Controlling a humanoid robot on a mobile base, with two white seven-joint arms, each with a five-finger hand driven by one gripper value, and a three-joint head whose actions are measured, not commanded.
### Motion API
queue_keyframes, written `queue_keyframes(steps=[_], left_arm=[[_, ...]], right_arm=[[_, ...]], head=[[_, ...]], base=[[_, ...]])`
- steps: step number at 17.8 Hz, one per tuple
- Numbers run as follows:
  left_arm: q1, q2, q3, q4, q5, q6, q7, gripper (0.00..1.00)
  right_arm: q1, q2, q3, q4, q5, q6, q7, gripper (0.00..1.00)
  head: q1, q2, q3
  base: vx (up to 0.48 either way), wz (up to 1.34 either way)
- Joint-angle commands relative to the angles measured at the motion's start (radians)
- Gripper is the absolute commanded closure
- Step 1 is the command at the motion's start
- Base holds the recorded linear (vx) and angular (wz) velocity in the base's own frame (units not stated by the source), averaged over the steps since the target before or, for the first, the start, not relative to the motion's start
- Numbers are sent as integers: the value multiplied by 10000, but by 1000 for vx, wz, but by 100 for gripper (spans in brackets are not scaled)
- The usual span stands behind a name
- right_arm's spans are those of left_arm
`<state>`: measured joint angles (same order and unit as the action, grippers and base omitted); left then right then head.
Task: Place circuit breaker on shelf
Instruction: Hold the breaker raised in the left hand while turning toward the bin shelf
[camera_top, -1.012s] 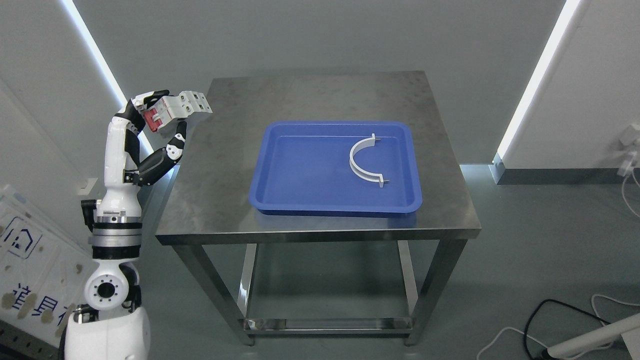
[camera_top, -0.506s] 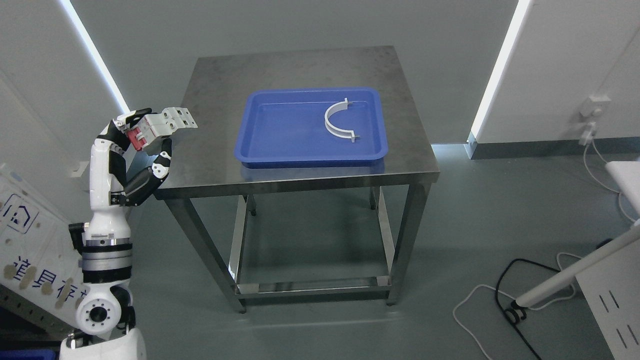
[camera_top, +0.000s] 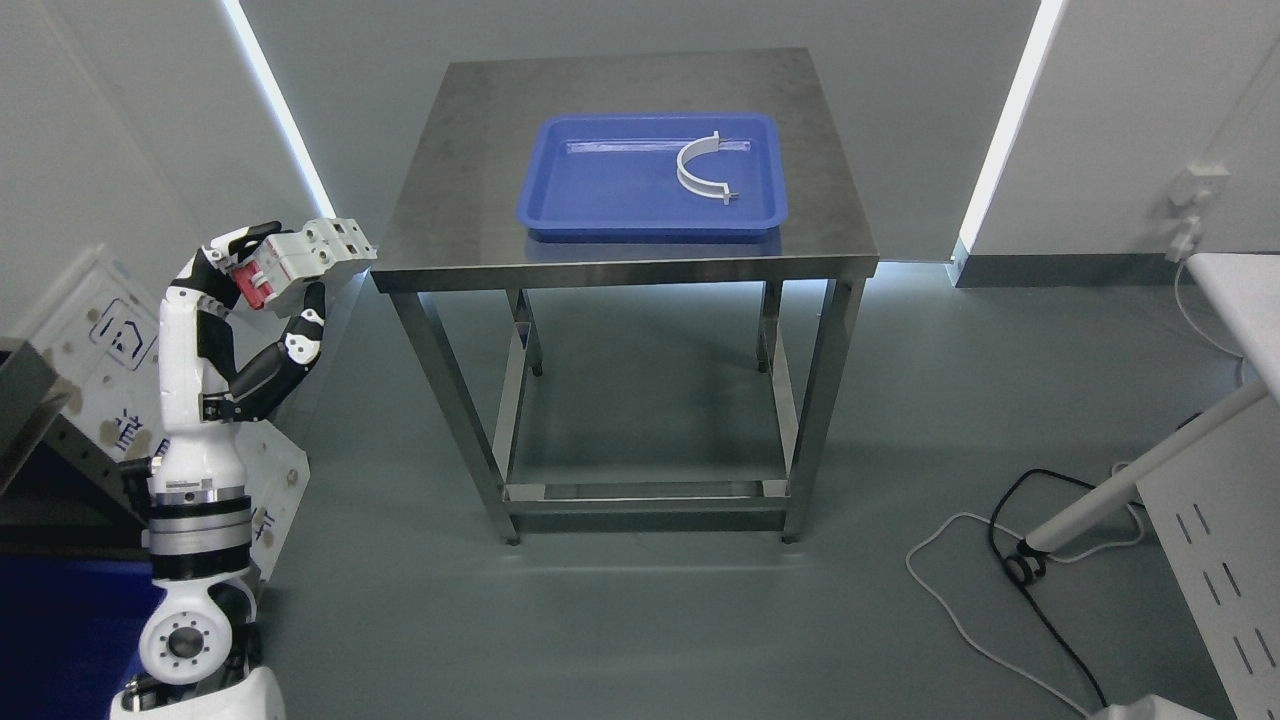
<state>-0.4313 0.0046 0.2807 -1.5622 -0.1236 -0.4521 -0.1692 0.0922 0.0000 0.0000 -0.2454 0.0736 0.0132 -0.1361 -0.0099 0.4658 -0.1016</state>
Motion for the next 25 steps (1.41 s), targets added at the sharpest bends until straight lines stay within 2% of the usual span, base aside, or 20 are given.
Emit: queue_keyframes(steps=[1, 8, 14, 17, 21, 25], left_arm=[[33, 129, 77, -299, 9, -142, -57, 90], [-135, 129, -46, -1004, 9, -127, -134, 90], [-579, 129, -199, -1328, 9, -35, -180, 90], [-1452, 129, -704, -1298, -6, 776, -349, 90], [-1883, 129, -997, -961, -144, 1833, -501, 90], [-3185, 129, -1013, 448, -726, 2434, -992, 89]], right_arm=[[-1, -175, 199, 0, 0, 651, -4, 0], [-1, -175, 199, 0, 0, 651, -4, 0], [-1, -175, 199, 0, 0, 651, -4, 0], [-1, -175, 199, 0, 0, 651, -4, 0], [-1, -175, 199, 0, 0, 651, -4, 0], [-1, -175, 199, 0, 0, 651, -4, 0]], head=[[0, 0, 0], [0, 0, 0], [0, 0, 0], [0, 0, 0], [0, -1, 0], [0, -5, 0]], base=[[-415, 140], [-371, 440], [-301, 1729], [-77, 1792], [88, 1198], [165, 569]])
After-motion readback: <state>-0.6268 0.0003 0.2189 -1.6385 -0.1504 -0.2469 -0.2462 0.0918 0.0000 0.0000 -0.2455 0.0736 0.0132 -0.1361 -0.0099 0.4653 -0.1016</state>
